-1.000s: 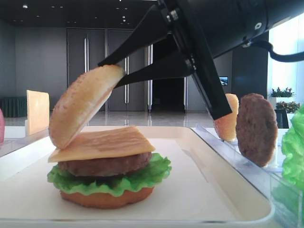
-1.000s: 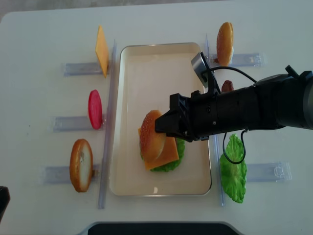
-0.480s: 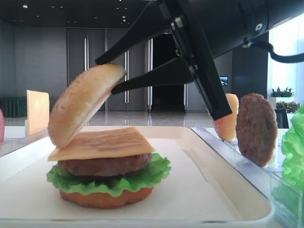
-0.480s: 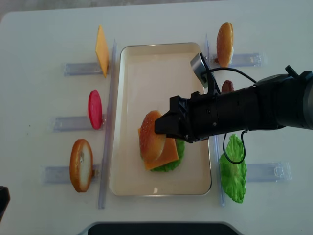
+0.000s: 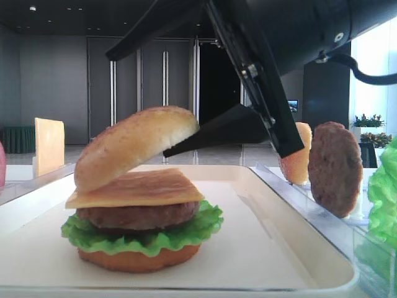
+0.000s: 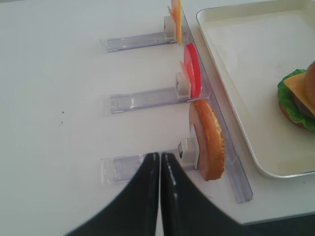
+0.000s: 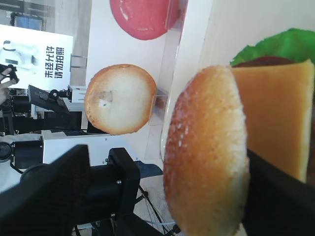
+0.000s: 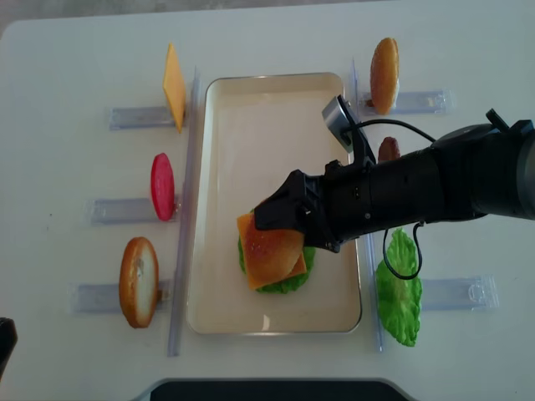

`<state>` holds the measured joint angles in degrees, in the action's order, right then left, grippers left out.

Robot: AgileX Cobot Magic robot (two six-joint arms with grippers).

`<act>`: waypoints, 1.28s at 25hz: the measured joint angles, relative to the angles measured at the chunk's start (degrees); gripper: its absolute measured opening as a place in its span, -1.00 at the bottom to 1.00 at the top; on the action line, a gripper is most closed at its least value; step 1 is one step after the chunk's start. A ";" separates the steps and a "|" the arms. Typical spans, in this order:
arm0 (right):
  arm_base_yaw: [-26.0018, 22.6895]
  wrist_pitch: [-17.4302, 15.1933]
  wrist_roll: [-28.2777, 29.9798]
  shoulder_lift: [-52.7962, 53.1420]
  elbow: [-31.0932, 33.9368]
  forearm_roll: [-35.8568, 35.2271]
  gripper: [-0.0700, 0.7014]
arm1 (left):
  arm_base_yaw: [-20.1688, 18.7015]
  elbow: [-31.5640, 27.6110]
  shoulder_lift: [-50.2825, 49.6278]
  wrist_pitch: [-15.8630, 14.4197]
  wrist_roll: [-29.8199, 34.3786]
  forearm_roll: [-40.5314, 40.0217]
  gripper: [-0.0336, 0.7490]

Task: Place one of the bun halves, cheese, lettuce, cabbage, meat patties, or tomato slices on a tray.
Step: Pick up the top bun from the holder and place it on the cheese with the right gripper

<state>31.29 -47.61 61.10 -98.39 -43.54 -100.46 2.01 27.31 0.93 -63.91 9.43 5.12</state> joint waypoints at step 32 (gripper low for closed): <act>0.00 4.43 -33.74 -0.06 -13.67 45.38 0.59 | 0.00 0.00 0.00 0.00 0.00 0.00 -0.92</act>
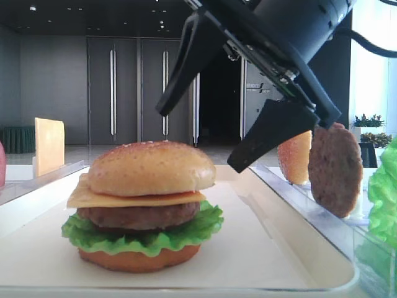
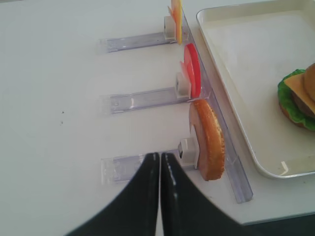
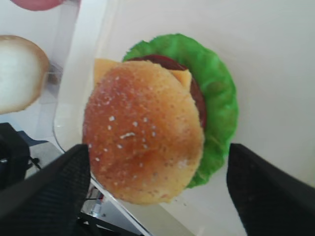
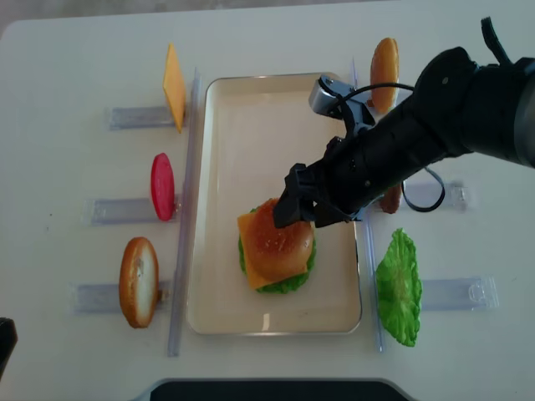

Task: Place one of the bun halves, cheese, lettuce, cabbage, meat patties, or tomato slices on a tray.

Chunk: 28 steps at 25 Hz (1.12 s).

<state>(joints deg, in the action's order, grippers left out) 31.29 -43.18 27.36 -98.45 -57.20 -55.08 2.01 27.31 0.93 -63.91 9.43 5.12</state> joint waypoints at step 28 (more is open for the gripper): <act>-1.39 -26.45 -36.69 -0.06 -44.61 59.51 0.59 | 0.00 0.00 0.00 0.00 0.00 0.00 -0.92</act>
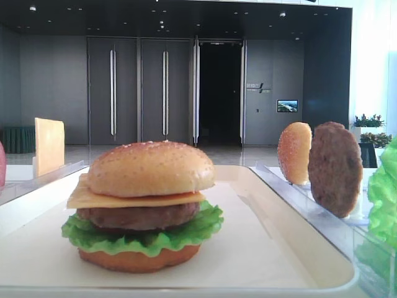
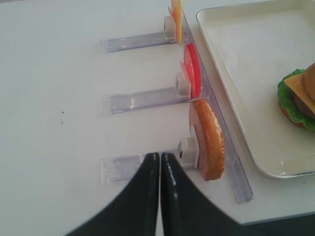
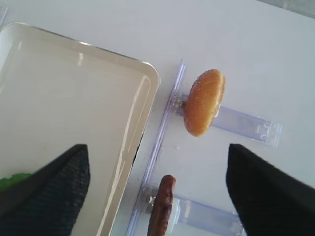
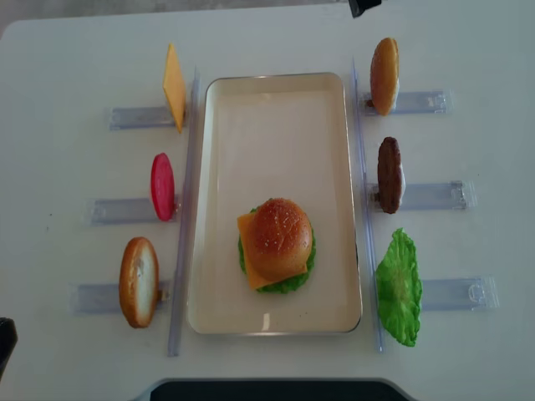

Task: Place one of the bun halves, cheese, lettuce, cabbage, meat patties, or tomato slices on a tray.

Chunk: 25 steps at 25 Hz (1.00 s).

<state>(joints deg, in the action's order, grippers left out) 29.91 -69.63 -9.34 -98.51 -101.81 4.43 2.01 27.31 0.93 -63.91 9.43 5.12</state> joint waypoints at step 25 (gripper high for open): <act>-32.81 -0.36 -0.46 -0.45 -0.31 0.90 0.59 | 0.00 0.00 0.00 0.00 0.00 0.00 -0.92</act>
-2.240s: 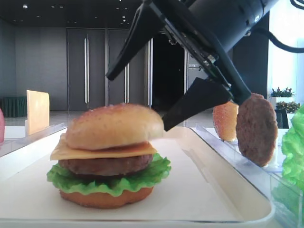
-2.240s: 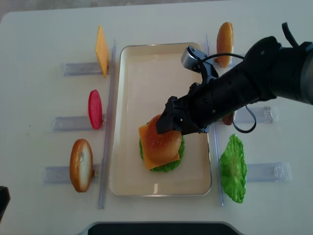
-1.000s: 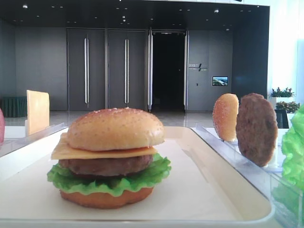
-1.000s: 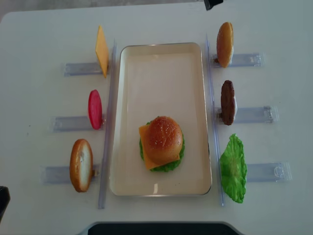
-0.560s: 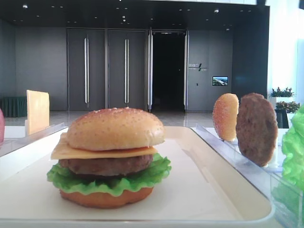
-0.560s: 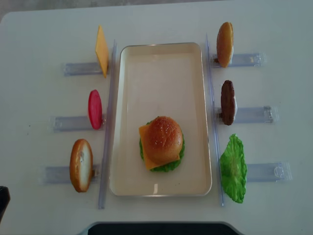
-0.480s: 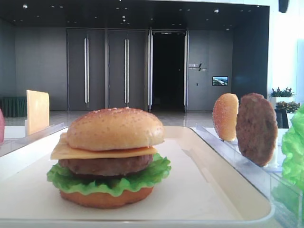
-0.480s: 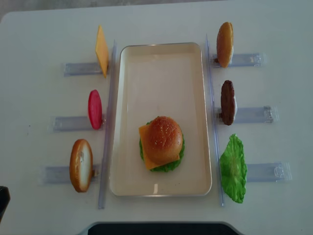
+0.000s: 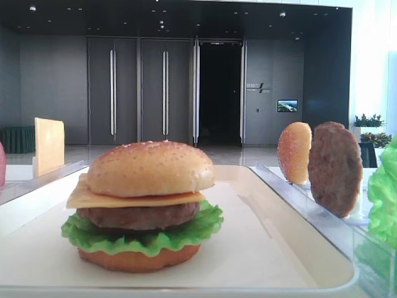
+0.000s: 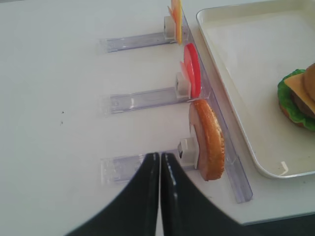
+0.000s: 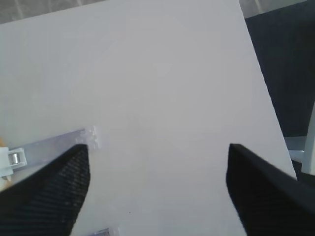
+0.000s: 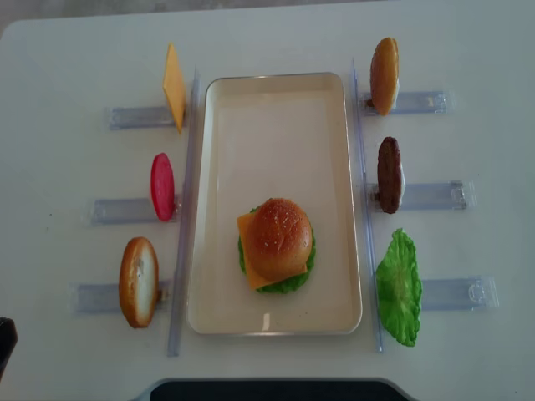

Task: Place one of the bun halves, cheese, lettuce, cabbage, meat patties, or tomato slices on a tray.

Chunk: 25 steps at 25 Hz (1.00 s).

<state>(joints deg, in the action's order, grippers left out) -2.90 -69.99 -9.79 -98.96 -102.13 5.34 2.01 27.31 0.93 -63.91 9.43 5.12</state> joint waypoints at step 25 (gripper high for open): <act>8.94 -0.07 -0.29 33.11 0.06 5.56 0.59 | 0.00 0.00 0.00 0.00 0.00 0.00 -0.92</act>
<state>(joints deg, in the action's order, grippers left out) 6.04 -70.06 -10.09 -65.85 -102.07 10.90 2.01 27.31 0.93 -63.91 9.43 5.12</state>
